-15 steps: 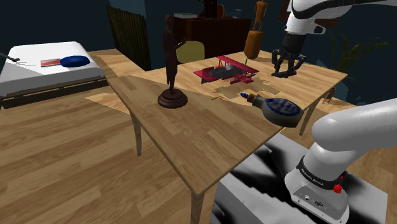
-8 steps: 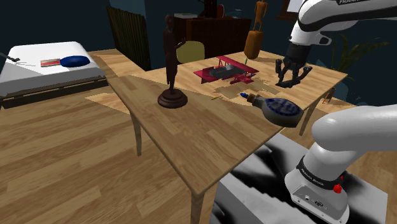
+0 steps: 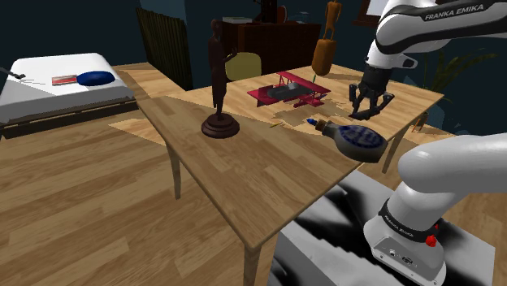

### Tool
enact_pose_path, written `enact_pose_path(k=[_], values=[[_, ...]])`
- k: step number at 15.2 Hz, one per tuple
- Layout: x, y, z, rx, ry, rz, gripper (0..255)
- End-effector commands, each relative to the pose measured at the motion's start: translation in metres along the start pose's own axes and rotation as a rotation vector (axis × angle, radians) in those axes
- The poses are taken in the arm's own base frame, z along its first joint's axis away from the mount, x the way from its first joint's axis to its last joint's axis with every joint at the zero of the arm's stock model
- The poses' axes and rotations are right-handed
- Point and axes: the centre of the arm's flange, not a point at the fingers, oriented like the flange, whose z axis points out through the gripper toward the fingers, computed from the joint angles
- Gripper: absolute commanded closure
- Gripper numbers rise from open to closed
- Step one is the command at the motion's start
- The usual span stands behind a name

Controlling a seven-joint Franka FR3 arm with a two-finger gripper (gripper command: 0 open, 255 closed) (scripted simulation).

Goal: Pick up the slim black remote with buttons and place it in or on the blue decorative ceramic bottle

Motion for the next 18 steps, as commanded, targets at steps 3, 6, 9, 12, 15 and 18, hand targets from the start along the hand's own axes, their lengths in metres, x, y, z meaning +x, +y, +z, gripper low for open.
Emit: enact_pose_path(k=[3,6,9,12,15,18], values=[[0.000,0.000,0.001,0.000,0.000,0.000,255],[0.000,0.000,0.001,0.000,0.000,0.000,0],[0.000,0.000,0.001,0.000,0.000,0.000,0],[0.000,0.000,-0.013,0.000,0.000,0.000,0],[0.000,0.000,-0.049,0.000,0.000,0.000,0],[0.000,0.000,-0.049,0.000,0.000,0.000,0]])
